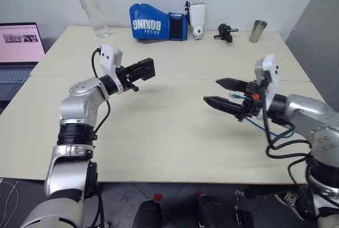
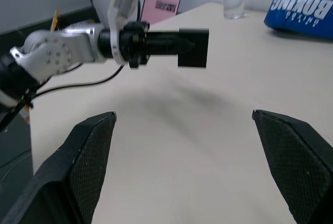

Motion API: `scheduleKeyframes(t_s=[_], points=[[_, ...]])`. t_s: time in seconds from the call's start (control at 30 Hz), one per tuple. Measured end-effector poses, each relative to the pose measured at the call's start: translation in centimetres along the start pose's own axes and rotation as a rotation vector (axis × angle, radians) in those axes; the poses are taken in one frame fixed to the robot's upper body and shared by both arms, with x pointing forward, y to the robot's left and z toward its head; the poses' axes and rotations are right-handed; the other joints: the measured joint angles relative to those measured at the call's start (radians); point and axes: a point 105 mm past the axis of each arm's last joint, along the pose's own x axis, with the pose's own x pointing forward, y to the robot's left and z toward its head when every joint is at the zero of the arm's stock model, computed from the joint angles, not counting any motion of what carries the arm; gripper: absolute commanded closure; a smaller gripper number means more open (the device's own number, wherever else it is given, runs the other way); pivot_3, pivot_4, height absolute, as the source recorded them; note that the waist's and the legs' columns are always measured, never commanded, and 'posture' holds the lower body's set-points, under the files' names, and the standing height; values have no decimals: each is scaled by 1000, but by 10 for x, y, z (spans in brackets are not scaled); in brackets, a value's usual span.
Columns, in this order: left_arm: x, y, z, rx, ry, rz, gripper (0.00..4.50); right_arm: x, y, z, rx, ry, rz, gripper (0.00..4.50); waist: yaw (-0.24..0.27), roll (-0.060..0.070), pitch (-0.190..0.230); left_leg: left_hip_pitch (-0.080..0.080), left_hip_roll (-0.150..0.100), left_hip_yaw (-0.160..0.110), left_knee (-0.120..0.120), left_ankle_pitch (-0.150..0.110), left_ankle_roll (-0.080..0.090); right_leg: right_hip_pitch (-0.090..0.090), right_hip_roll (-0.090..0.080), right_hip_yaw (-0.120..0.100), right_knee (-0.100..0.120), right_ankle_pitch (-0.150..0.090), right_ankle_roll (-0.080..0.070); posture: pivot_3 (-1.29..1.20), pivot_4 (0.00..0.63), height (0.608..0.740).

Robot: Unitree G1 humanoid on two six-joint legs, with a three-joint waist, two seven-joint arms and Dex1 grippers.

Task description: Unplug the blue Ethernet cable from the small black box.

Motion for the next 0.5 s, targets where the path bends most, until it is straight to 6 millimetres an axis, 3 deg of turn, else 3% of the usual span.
scheduleKeyframes(t_s=[0.13,0.2,0.33,0.37,0.5], points=[[-2,18,-35,2,52,188,3733,14,19,-28,-4,24,35,60,1,0,0,-1,0,1,0,0,0,-1,0,0,0,0,0,0,150,740],[0,18,-51,-15,69,233,3733,19,26,-40,-41,49,55,60,1,0,0,-1,0,1,1,0,0,-1,-1,-2,0,0,0,0,150,740],[3,14,-70,-44,75,264,3733,23,25,-43,-90,44,57,60,3,-1,0,-1,-1,0,2,0,0,0,-1,-4,0,1,1,0,150,740],[5,14,-70,-44,68,266,3032,23,24,-43,-94,42,58,0,3,-1,-1,-1,-1,0,2,0,0,0,-1,-5,0,1,1,0,150,740],[7,17,-75,-57,69,288,2103,25,19,-48,-96,47,54,0,3,-1,-1,-1,-1,0,2,0,0,1,-1,-5,0,1,1,0,150,740]])
